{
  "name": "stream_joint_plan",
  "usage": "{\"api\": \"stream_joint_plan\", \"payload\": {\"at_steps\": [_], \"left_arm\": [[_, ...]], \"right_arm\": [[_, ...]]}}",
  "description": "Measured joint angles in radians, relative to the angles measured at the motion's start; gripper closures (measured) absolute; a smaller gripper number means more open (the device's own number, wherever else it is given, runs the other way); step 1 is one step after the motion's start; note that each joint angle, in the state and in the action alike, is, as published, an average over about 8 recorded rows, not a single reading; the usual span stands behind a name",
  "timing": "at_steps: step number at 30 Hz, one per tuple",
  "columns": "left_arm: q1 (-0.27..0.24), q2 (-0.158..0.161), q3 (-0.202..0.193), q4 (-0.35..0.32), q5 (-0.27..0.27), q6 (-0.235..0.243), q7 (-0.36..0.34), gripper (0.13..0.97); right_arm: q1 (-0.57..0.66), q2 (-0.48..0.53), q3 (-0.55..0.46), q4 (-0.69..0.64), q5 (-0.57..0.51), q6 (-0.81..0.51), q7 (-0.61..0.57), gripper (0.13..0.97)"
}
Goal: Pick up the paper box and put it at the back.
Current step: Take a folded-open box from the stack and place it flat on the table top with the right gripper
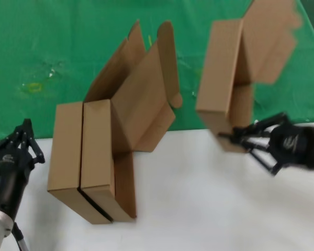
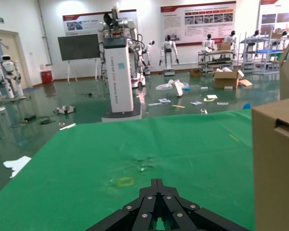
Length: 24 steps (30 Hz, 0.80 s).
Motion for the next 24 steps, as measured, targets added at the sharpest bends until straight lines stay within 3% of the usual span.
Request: {"api": "stream_joint_plan", "payload": {"at_steps": [4,11,19,24], "left_arm": [[0.0,0.0,0.0,0.0,0.0,0.0,0.0,0.953],[0.0,0.0,0.0,0.0,0.0,0.0,0.0,0.953],[0.0,0.0,0.0,0.0,0.0,0.0,0.0,0.953],[0.0,0.0,0.0,0.0,0.0,0.0,0.0,0.953]], "right_arm": [[0.128,0.087,-0.061,-0.02,-0.14,0.073,0.087,0.946],[0.453,0.138,-0.293,-0.108,-0.468,0.094,0.229,0.946],[0.826,-0.011,-0.613,-0.319,-0.848,-0.057,0.36,0.946],[0.977,-0.143,-0.768,-0.505,-1.05,-0.086,0.413,0.946]]}}
